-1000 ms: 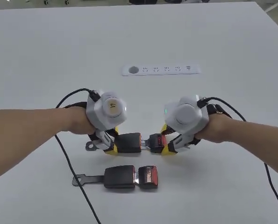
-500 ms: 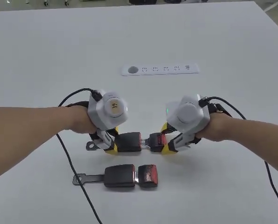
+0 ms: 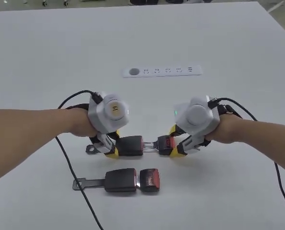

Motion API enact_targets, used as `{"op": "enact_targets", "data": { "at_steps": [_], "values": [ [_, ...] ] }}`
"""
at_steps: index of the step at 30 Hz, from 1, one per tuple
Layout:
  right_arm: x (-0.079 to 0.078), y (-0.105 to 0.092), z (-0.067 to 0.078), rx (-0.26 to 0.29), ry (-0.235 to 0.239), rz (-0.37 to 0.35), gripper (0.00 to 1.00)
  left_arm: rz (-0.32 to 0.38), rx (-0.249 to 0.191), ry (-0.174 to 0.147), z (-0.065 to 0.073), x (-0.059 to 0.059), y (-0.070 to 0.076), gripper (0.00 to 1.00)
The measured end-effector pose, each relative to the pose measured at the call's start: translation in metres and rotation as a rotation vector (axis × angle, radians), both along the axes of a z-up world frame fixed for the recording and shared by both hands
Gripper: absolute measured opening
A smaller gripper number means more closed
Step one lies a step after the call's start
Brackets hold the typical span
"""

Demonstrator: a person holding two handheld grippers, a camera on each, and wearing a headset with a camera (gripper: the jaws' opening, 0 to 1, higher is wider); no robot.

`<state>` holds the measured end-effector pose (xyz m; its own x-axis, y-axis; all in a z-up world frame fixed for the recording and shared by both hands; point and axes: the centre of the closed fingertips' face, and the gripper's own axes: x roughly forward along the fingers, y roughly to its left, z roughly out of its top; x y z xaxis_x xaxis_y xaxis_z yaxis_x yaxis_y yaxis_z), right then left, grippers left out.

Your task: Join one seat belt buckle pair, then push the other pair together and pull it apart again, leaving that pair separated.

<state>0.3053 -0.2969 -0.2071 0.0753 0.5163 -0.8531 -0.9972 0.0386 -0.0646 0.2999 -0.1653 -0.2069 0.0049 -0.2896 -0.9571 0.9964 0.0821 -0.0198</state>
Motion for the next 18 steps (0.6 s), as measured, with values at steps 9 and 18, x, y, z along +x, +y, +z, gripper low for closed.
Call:
{"op": "enact_targets", "data": {
  "at_steps": [9, 18],
  "values": [
    [0.001, -0.016, 0.0, -0.013, -0.002, -0.009, 0.3, -0.005, 0.007, -0.001, -0.004, 0.004, 0.002, 0.3],
    [-0.001, -0.028, -0.001, -0.022, -0.005, -0.009, 0.31, -0.004, 0.004, -0.003, -0.003, 0.003, 0.001, 0.3]
  ]
}}
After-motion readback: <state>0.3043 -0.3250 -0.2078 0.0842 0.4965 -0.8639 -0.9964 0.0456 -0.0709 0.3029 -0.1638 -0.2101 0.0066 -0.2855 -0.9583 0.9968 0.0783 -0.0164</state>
